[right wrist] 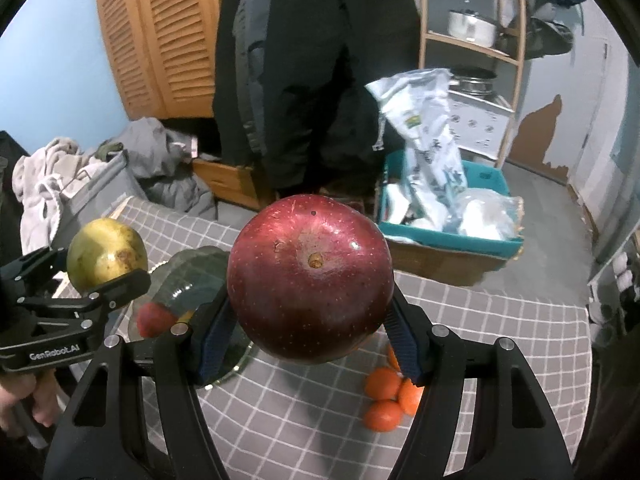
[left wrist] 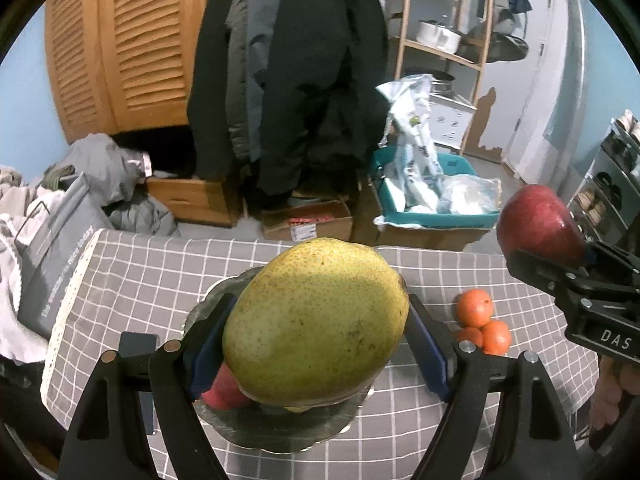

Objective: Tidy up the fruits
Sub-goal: 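Carry the pear with the left tool while the right tool carries the dark apple over the bowl, then lower and release the pear with the left tool while the right tool drops the dark apple in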

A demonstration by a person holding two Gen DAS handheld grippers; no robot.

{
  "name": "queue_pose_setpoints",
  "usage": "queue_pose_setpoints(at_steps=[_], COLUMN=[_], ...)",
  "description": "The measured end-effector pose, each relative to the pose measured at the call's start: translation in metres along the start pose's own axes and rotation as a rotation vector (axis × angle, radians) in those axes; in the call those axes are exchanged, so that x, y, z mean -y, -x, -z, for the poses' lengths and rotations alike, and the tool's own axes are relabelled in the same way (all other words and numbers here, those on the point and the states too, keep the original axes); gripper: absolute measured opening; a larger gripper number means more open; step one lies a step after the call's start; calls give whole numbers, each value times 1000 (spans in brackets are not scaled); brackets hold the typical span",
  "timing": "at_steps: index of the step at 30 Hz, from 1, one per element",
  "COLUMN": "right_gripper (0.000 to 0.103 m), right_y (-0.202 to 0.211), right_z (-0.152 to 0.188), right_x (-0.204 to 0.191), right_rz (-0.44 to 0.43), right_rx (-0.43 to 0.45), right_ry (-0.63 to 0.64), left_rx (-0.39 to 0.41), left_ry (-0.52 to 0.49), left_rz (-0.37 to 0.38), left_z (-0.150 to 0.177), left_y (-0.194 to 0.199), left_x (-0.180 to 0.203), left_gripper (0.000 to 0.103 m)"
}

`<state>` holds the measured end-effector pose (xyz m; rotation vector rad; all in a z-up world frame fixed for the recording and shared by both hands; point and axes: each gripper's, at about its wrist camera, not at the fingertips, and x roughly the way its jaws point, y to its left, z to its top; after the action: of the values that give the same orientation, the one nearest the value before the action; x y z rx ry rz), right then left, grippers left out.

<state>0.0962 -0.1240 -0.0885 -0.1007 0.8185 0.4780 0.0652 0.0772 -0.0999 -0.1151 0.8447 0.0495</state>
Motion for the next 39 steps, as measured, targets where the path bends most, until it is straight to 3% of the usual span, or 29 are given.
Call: queue_pose_setpoints(at_steps=[20,28,39], right_gripper=[69,69,69], right_y=[-108,-136,-159], right_z=[-8,0,9], right_x=[-71,-84,-84], right_rz=[-82,-84,-83], right_rx=[-149,-209,-263], right_ry=[64,89,81], left_rx=[-147,-238,-305], left_ry=[119,160,175], left_rz=[-82,-83,-88], left_z=[17,28,45], left_y=[-73,-102,-125], left_x=[-84,-100,-105], left_gripper=[83,83,83])
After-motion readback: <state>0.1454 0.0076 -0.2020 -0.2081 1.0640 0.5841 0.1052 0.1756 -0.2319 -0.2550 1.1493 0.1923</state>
